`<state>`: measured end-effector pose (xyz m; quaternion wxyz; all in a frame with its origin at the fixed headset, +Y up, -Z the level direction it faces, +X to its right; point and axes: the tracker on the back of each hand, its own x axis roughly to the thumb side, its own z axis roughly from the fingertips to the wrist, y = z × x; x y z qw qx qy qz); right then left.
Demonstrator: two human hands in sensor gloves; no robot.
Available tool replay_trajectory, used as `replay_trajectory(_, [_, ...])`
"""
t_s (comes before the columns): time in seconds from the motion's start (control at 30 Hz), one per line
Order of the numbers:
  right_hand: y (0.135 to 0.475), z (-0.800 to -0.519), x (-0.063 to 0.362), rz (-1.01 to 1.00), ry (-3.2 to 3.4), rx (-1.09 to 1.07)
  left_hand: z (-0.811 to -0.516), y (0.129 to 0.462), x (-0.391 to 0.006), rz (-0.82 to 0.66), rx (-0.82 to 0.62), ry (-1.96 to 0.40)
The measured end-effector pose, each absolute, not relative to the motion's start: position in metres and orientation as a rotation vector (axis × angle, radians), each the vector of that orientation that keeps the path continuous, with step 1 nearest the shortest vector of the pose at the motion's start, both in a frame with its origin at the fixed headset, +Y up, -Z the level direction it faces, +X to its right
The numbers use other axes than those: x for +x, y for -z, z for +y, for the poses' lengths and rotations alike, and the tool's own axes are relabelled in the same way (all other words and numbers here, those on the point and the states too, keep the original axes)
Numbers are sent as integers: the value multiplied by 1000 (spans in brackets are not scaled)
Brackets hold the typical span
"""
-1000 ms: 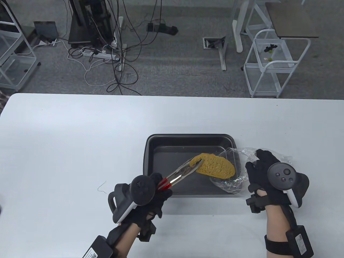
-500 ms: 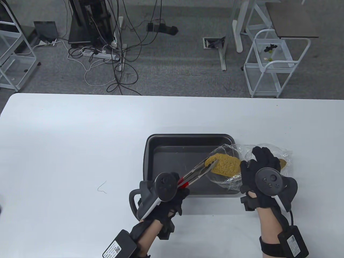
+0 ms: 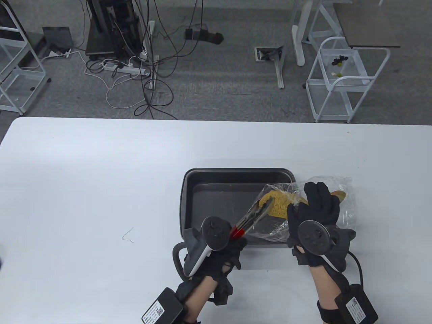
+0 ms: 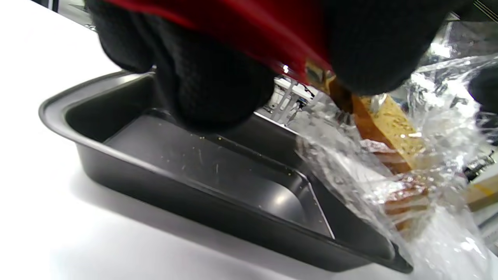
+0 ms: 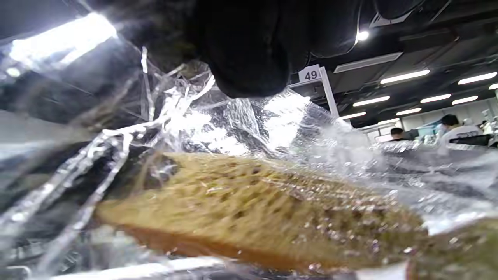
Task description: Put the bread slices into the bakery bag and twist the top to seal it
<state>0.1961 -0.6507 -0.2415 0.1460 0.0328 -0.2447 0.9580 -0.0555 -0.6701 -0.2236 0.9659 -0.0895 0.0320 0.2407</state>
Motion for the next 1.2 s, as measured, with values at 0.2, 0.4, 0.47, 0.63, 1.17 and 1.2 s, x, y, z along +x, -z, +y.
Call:
replay_trajectory(0.2, [239, -652, 185, -673, -2713, 173, -681, 237, -48, 74, -248, -583])
replay_trajectory(0.4, [244, -655, 185, -474, -2573, 362, -682, 252, -42, 63, -375, -606])
replay_trajectory(0.47, [245, -655, 185, -443, -2527, 398, -682, 257, -42, 71, -413, -634])
replay_trajectory(0.63, [243, -654, 179, -403, -2462, 514, -689, 268, -42, 73, -519, -742])
replay_trajectory(1.17, [245, -655, 172, -162, -2337, 665, -703, 286, -23, 96, -577, -798])
replay_trajectory(1.2, [245, -654, 173, -167, -2336, 655, -702, 287, -21, 92, -567, -773])
